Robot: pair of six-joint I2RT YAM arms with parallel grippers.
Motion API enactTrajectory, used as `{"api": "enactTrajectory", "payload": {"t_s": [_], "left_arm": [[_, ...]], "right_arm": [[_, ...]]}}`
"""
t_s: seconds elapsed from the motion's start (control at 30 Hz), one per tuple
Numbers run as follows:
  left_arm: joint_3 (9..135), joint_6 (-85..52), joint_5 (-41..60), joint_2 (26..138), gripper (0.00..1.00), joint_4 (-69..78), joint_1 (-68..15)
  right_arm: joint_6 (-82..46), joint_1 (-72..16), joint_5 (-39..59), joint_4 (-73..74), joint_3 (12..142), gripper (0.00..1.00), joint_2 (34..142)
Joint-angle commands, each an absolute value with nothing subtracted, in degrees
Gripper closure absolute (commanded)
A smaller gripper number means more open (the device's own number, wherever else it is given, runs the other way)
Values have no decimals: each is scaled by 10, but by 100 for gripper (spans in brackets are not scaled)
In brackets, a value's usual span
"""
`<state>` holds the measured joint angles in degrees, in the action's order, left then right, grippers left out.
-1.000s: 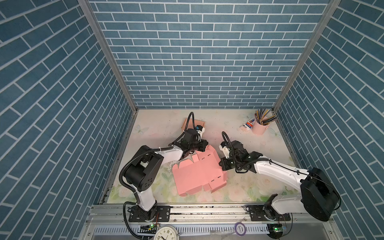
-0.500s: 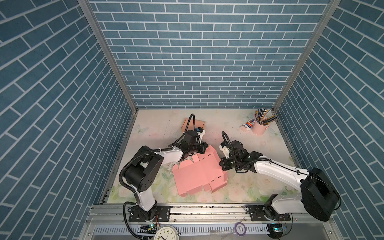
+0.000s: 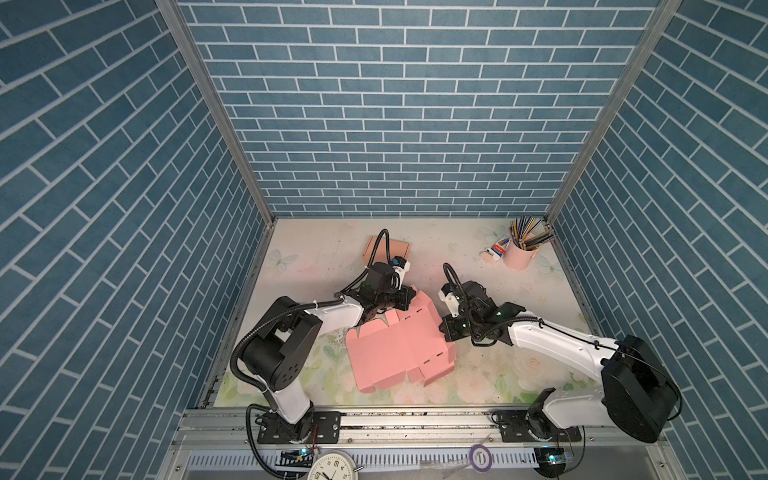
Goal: Fold the paper box
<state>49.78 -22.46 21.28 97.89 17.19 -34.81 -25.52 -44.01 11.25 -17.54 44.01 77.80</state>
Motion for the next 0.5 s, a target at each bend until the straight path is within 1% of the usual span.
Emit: {"api": "enactTrajectory", "payload": {"t_s": [0.0, 0.33, 0.47], "left_arm": [[509, -223, 196, 983, 100, 163, -345], [555, -194, 207, 1012, 100, 151, -351], [557, -183, 229, 1012, 100, 151, -352]], "right_arm": [[-236, -445, 106, -189, 457, 100, 775], [-235, -446, 106, -186, 453, 100, 774], [-235, -446, 105, -186, 455, 100, 773]]}}
